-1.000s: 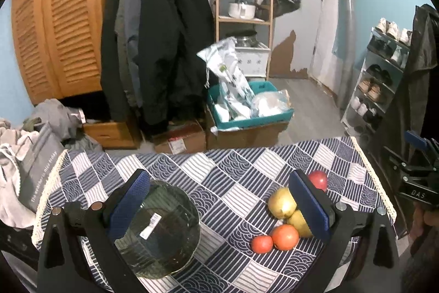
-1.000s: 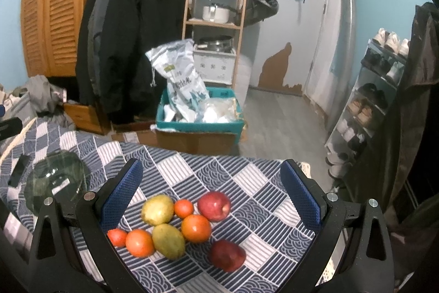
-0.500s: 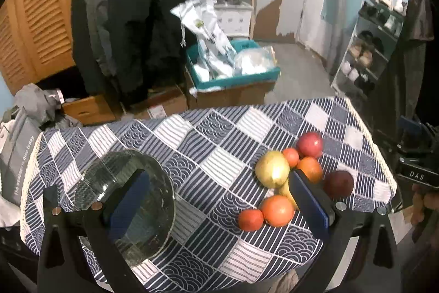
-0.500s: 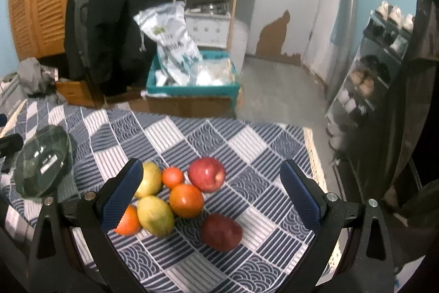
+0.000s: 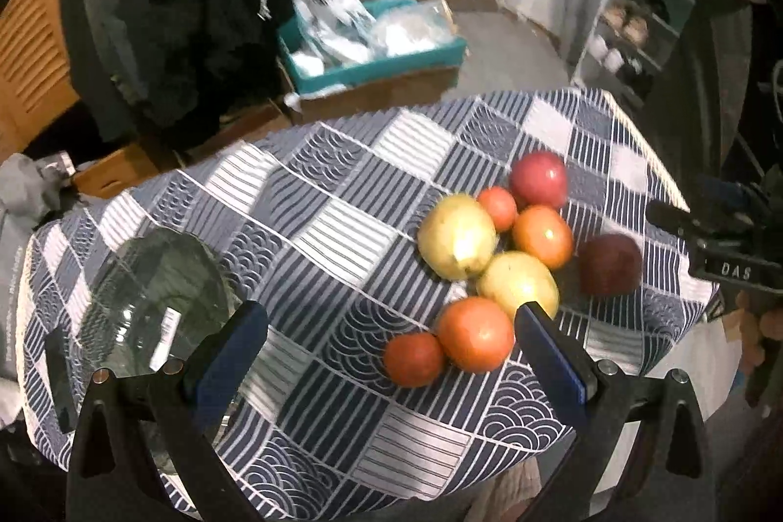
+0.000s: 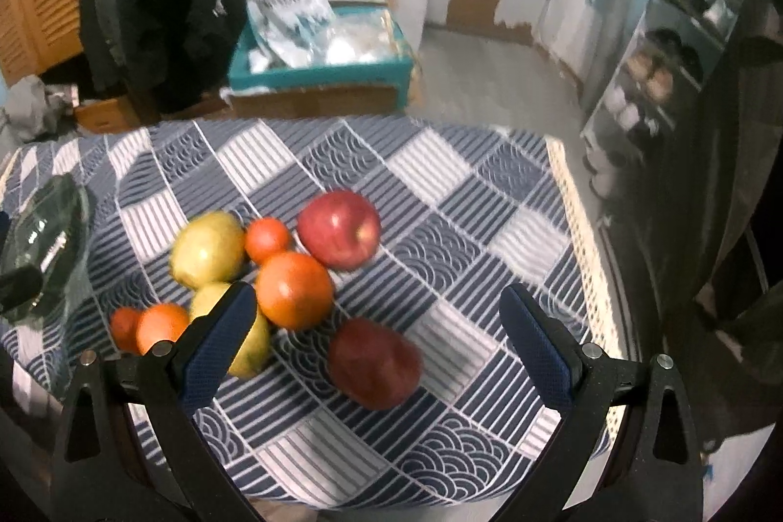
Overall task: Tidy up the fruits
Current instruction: 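Move the left tool to the large orange while the right tool approaches the dark red apple, then close the left tool on the large orange while the right tool grasps the red apple, then lift and carry the orange with the left tool while the right tool carries the apple to the glass bowl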
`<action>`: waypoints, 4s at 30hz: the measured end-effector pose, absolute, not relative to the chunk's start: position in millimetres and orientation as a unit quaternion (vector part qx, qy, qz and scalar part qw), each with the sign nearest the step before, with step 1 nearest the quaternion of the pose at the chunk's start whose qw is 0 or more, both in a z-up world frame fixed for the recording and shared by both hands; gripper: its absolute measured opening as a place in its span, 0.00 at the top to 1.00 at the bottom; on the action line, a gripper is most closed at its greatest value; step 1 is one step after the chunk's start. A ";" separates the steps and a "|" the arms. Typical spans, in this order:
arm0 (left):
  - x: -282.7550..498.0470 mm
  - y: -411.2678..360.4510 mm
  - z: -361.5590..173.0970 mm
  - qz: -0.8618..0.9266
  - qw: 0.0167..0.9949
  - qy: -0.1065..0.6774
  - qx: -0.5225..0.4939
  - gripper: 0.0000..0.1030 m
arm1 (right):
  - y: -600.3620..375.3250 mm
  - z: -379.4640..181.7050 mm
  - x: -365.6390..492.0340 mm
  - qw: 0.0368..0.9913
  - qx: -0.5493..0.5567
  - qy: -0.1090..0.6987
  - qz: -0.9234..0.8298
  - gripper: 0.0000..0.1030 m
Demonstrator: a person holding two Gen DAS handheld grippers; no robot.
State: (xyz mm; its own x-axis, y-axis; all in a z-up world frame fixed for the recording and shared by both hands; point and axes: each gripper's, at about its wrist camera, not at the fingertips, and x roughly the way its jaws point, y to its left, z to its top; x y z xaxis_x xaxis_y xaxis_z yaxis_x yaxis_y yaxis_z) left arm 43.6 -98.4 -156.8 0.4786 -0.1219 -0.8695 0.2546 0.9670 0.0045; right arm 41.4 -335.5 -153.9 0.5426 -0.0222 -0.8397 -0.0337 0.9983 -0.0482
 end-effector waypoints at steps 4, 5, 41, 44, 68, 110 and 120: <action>47.2 -112.6 -176.4 -0.123 0.843 0.518 0.080 0.01 | -344.3 -173.6 45.7 0.865 -0.012 0.502 0.001 0.05; 47.8 -116.6 -181.5 -0.126 0.839 0.522 0.084 0.01 | -346.0 -178.0 46.6 0.861 -0.010 0.508 0.000 0.05; 60.8 -159.8 -267.5 -0.214 0.783 0.566 0.141 0.22 | -339.7 -264.9 63.4 0.794 -0.024 0.606 0.030 0.28; 59.5 -162.1 -266.0 -0.234 0.778 0.568 0.131 0.37 | -337.4 -265.8 63.9 0.793 -0.034 0.607 0.028 0.28; 54.5 -133.5 -223.6 -0.197 0.821 0.526 0.099 0.38 | -318.5 -218.2 54.5 0.836 -0.052 0.544 0.050 0.28; 35.7 -57.8 -96.8 -0.123 0.905 0.407 0.007 0.38 | -269.3 -82.1 25.6 0.923 -0.034 0.364 0.117 0.28; 30.0 -37.7 -77.1 -0.106 0.918 0.383 -0.005 0.38 | -254.4 -66.0 26.6 0.928 -0.024 0.346 0.134 0.28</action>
State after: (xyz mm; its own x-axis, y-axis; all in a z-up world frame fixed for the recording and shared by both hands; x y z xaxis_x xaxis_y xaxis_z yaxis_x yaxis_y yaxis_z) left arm 30.0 -37.7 -77.1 0.6842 -0.1979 -0.7019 0.1897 0.9776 -0.0907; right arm 26.6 -254.4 -66.0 0.7248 0.2315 -0.6489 -0.2644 0.9632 0.0484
